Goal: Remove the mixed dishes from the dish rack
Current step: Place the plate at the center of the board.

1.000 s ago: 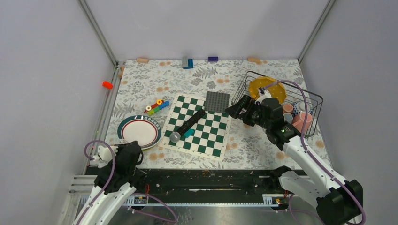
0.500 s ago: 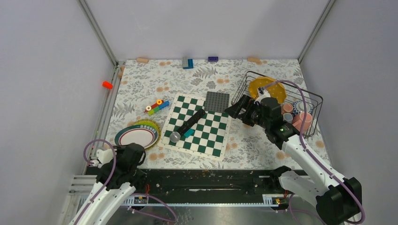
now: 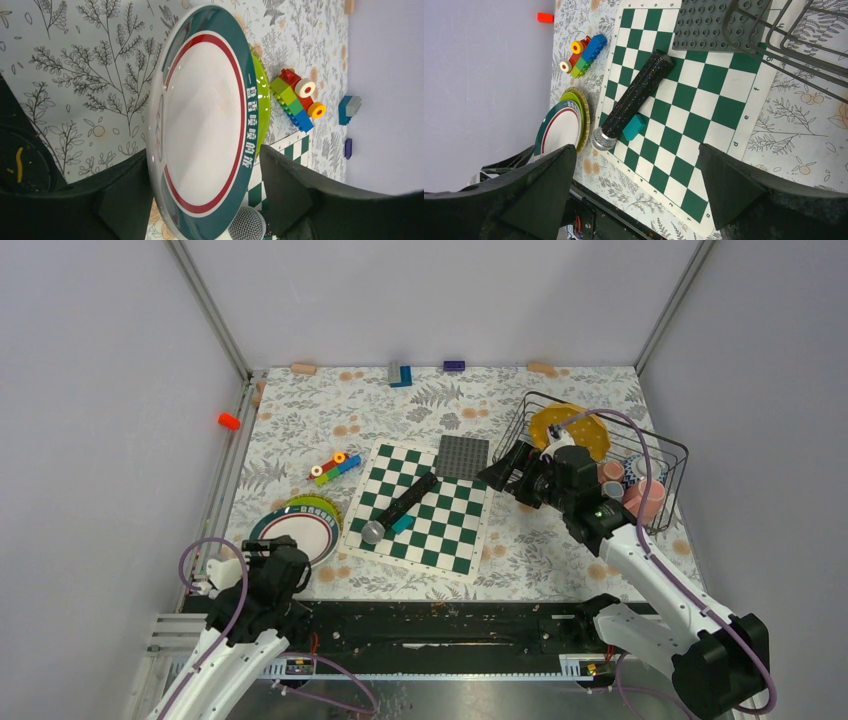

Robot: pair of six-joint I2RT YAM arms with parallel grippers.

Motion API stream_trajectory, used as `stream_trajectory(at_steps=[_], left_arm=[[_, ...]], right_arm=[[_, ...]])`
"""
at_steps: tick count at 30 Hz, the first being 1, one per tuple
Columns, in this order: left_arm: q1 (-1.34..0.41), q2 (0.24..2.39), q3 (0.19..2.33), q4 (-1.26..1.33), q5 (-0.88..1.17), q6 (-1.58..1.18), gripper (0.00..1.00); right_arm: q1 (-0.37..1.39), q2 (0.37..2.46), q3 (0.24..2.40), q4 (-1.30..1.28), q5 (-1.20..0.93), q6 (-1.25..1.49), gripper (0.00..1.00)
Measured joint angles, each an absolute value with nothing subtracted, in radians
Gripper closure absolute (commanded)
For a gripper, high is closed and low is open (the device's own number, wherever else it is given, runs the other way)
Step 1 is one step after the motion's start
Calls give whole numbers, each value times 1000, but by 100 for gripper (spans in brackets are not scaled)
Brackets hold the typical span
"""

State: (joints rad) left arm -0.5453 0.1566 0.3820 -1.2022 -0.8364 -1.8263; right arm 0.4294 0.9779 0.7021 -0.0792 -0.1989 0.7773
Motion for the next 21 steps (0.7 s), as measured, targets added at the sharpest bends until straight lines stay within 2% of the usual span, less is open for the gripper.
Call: stream_trajectory(at_steps=[9,21], left_arm=[[-545,150,404,-1249,-852,-1819,1],[-545,149,437,-1335,-906,-1833,1]], right_arm=[[429,989,708,-86,-191,761,0],[429,990,721,-104,-165,745,0]])
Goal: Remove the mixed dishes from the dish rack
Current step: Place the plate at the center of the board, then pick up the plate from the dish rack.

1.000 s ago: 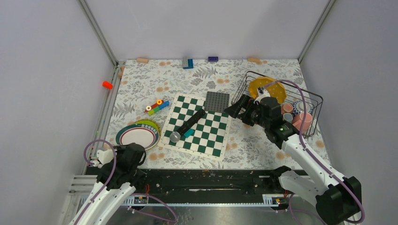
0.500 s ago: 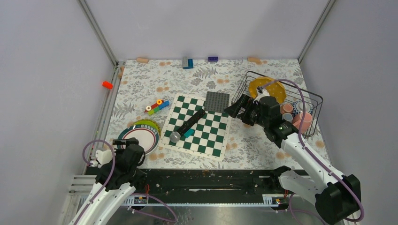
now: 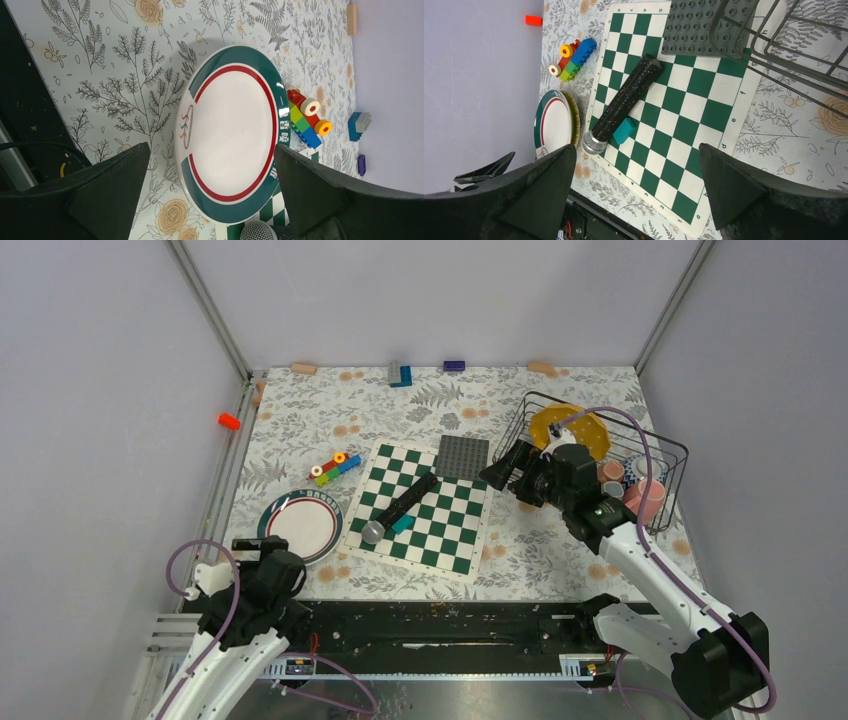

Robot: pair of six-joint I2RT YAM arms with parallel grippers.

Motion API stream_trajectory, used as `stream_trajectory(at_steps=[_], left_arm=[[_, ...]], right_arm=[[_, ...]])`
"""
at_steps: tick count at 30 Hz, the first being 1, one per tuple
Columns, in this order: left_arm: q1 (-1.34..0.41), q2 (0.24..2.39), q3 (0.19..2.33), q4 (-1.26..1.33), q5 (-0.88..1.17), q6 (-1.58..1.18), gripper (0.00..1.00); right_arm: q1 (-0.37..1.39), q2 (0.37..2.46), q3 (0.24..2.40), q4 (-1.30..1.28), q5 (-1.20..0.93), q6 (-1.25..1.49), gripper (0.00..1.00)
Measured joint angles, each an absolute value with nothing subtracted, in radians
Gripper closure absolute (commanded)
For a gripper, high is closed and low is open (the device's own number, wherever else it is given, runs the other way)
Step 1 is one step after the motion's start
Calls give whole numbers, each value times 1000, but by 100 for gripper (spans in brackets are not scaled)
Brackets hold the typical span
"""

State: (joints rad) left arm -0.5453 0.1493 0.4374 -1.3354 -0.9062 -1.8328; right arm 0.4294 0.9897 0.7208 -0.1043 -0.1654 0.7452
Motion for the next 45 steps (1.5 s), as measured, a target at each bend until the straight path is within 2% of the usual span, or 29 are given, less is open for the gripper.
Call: stream_trajectory(at_steps=[13,17,20,24,31,36,45], left_arm=[[-545,170,496,-1170,-894,-1558,1],[-545,205,564,-1010,-834,-1339,1],[-544,248,563,-820,-705,-1143,1],[-544,373,543,-538,-435,-905,1],[-545,611,542,-265,-31,-676,1],[-545,651,531,-161,84,-605,1],[-545,675,499,-102,117,-542,1]], right_arm=[[429,983,758,-155,-128,627,0],[429,950,786,-171,-88,553,0],[429,937,815,-174,-43,487,0],[429,953,885,-176,-25,288,0],[429,1054,1126,-308,-210,-398,0],[407,1072,1144,-429,-222,-769,1],[202,1280,1248,-650,-187,-1141,0]])
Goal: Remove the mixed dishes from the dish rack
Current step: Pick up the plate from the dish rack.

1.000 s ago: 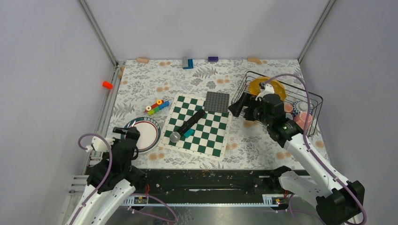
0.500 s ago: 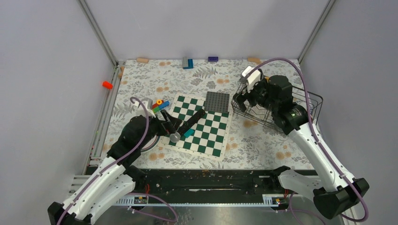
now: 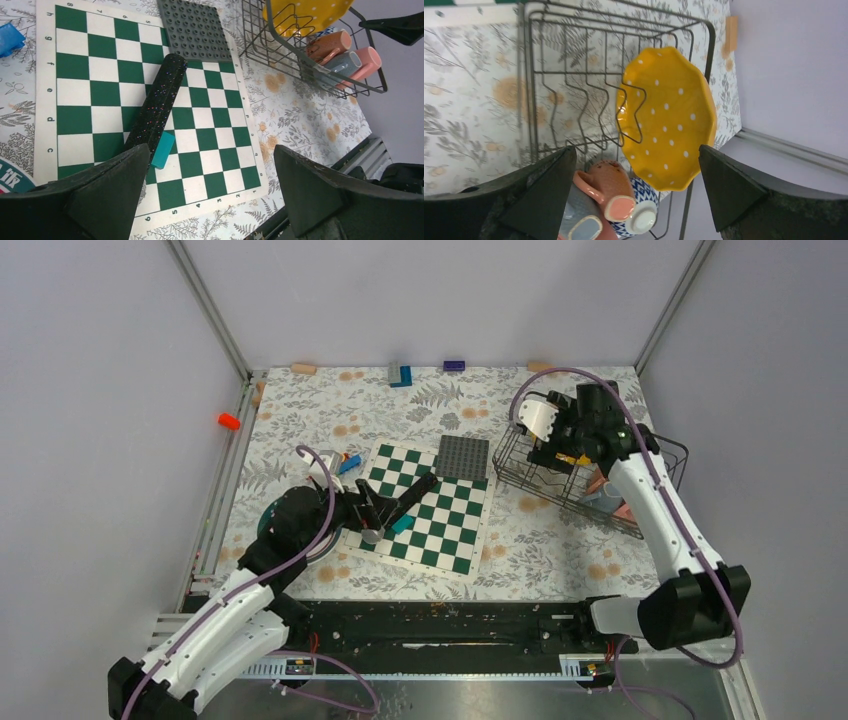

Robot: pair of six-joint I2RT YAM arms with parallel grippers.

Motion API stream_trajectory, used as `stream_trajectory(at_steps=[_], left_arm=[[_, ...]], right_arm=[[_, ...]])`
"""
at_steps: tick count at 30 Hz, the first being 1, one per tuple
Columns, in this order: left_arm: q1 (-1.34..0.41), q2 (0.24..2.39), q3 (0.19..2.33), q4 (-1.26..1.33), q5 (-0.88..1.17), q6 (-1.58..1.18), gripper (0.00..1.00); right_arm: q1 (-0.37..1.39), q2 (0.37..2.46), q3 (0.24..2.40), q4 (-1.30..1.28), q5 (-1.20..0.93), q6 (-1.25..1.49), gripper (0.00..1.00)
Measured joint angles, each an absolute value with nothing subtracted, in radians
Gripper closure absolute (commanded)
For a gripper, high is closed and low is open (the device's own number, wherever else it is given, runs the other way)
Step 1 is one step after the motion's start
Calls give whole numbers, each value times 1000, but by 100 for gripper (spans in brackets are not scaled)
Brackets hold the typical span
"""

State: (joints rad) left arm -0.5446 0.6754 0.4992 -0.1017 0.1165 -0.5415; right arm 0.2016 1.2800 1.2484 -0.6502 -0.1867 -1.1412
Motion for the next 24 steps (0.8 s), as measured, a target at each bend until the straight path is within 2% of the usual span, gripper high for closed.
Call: stream_trajectory(at_steps=[13,24], left_arm=[[-545,738,480,-103,33,-523,1],[-544,790,480,-102,2,-523,1]], right_arm=[[72,1512,1358,-558,-116,-1207,3],[-3,1619,1394,-498,-146,-1202,12]])
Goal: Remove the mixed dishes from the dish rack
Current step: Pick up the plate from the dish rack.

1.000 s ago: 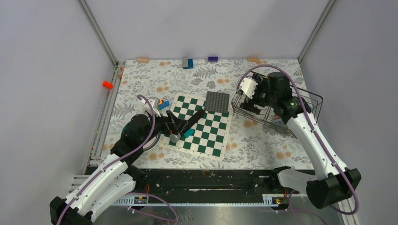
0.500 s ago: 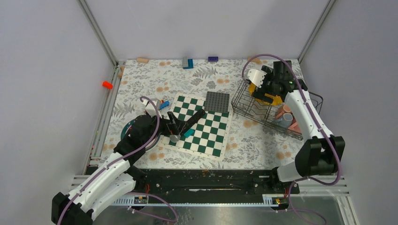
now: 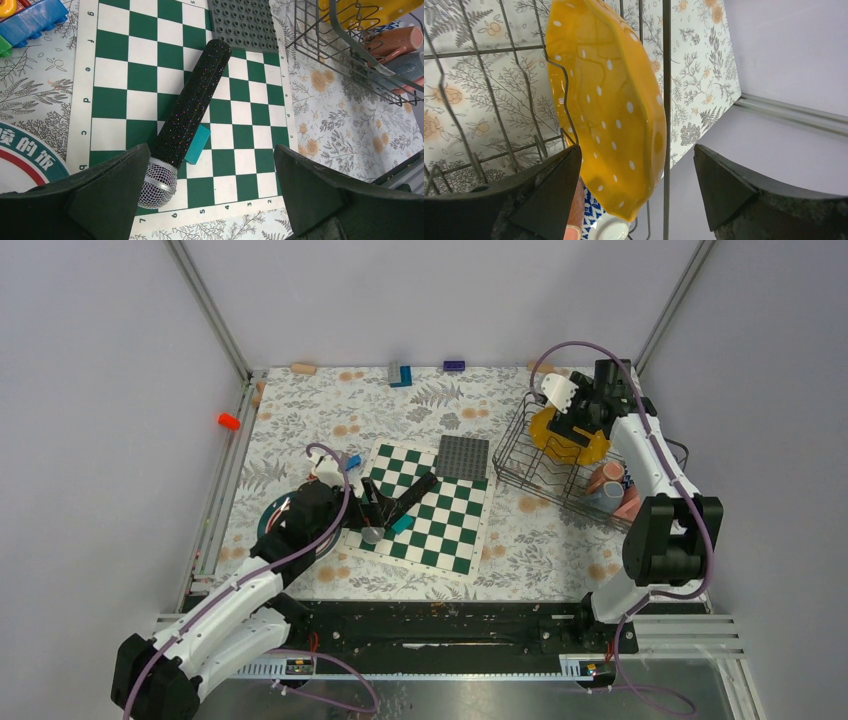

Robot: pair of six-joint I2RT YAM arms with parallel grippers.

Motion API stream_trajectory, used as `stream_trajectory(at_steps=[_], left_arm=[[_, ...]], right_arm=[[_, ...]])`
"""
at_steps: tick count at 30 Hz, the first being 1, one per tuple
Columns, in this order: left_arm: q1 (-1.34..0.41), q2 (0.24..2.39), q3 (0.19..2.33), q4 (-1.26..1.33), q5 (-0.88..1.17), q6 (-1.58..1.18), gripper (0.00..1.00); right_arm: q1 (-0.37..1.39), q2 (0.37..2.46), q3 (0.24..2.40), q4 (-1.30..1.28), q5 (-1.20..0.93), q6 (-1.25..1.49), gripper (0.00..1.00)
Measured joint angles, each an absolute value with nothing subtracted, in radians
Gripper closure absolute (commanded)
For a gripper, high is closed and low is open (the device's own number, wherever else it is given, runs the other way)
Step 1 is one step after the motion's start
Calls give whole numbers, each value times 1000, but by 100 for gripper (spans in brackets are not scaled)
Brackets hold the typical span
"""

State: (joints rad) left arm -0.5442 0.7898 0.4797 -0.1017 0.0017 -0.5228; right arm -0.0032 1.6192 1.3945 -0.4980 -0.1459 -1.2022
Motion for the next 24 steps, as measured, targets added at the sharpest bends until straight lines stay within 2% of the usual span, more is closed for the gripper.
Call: stream_trajectory(at_steps=[3,12,17,24], left_arm=[[-544,795,480,-102,-4,-523,1],[-545,794,480,-102,-28,-520,1],[-544,794,480,-102,-31,-520,1],[-545,803,480,-102,-31,-520,1]], right_arm=[[-25,1645,1394,-480,-157,-1198,16],[-46,1701,1395,-458,-188,-1178,48],[-47,1703,1396,-449,-196,-1173,58],[-48,1671,1388,-486,-215,-1156,83]])
